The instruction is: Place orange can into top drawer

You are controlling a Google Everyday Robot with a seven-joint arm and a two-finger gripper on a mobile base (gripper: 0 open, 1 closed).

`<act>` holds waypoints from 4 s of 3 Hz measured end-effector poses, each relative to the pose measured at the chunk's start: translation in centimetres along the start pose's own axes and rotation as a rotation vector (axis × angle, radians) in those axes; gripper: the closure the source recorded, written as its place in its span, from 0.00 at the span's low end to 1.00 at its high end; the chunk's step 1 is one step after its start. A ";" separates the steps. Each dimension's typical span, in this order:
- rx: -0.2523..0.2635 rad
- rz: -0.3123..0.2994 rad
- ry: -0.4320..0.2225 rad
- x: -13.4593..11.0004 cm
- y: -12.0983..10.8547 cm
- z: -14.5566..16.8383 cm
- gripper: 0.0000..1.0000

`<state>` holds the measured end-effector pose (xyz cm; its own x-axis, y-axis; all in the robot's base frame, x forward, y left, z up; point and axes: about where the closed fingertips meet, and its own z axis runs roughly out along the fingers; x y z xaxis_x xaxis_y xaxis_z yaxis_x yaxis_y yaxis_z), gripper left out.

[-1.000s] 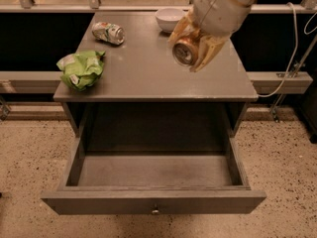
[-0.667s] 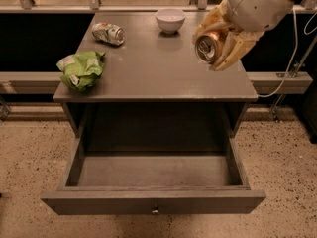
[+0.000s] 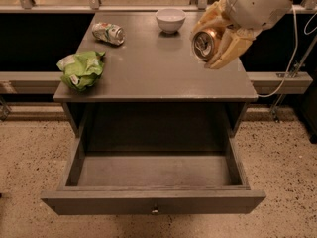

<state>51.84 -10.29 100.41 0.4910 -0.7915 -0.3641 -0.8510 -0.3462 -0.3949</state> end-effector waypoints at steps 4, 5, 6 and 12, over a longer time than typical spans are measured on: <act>0.404 -0.003 -0.784 2.7 -1.1 10.8 1.00; 0.404 -0.003 -0.784 2.7 -1.1 10.8 1.00; 0.373 -0.095 -0.588 2.6 -0.2 11.7 1.00; 0.603 0.200 -0.869 -0.9 8.9 7.4 1.00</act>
Offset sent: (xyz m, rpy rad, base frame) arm 0.0438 0.0171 -0.0970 1.0640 -0.1326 0.1777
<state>45.22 -8.92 91.03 0.5199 -0.0947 -0.8489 -0.8147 0.2436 -0.5262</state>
